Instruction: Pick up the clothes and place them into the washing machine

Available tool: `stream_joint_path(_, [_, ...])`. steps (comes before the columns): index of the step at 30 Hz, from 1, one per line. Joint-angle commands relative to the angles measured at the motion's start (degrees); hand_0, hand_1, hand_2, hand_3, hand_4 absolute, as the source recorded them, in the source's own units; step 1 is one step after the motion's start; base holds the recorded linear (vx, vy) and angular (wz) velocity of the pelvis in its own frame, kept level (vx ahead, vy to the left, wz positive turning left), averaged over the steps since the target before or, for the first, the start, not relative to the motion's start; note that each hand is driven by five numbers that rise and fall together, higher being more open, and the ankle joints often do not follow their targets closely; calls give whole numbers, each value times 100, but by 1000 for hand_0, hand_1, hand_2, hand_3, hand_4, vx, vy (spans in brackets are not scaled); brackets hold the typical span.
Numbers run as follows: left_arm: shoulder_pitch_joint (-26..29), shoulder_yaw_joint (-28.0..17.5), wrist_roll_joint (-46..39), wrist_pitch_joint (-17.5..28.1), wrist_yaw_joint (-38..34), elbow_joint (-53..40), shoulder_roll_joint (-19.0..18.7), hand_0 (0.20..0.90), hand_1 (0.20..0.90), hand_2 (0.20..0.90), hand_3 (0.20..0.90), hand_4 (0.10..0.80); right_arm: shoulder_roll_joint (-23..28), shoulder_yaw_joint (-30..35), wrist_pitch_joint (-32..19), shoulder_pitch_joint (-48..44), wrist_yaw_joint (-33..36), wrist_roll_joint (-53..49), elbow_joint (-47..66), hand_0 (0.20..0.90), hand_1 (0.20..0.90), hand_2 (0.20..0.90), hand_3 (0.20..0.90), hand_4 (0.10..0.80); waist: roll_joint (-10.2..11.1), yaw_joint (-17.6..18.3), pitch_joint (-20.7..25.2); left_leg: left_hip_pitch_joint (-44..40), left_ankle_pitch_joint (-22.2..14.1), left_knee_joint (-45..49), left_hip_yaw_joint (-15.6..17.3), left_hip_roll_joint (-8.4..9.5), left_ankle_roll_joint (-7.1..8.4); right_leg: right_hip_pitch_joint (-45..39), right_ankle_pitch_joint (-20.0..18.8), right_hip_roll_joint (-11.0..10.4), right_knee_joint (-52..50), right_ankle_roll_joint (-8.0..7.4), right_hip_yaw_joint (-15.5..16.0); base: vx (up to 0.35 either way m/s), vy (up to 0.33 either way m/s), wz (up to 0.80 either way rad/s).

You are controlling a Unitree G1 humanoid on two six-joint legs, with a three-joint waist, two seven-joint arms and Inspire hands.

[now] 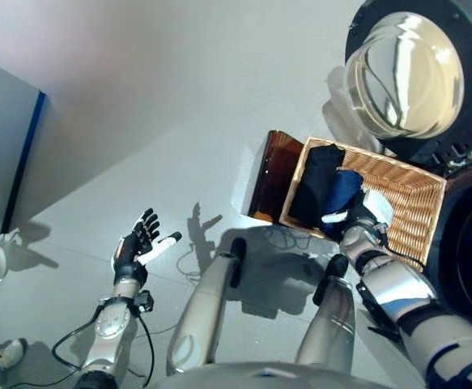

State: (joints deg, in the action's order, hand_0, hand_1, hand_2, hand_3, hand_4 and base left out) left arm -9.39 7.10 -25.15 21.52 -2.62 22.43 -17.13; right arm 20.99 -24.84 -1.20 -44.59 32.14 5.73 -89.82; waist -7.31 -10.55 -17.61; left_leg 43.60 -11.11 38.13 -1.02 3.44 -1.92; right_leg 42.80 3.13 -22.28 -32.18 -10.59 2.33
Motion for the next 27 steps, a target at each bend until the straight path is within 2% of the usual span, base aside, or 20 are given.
stream_joint_path(1, [-312,-361,88,294,-80,-652,-329,900,900,900,900,800,87,-215,159,41,4,448,-117,200,200,200,200,300,-203,-216,225,343,292,-278,-123,-13,174,163,148,80,-716,463,-227,-8,25,7])
stream_joint_path(9, [-323,-372,165,192,-61,-753,-361,900,900,900,900,800,129,-166,343,77,20,603,-76,200,200,200,200,300,-227,-202,269,363,237,-182,-108,-53,161,275,220,83,-893,488,-312,1,6,0])
stream_joint_path(19, [-356,-460,183,207,-110,-777,-480,900,900,900,900,800,238,-212,292,2,82,666,90,200,200,200,200,300,-238,-118,236,365,206,-125,-42,-83,160,369,207,118,-955,494,-427,-5,2,-3])
stream_joint_path(24, [-412,-555,176,241,-140,-647,-551,900,900,900,900,800,311,-125,93,-77,161,462,314,200,200,200,200,300,-258,-2,193,274,252,-286,56,-140,159,346,121,182,-783,483,-502,-4,26,-13])
stream_joint_path(27, [-418,-567,113,283,-169,-484,-535,900,900,900,900,800,388,172,-170,4,210,-41,542,200,200,200,200,300,-218,88,186,105,354,-571,101,-197,178,224,1,231,-478,459,-476,18,10,-18])
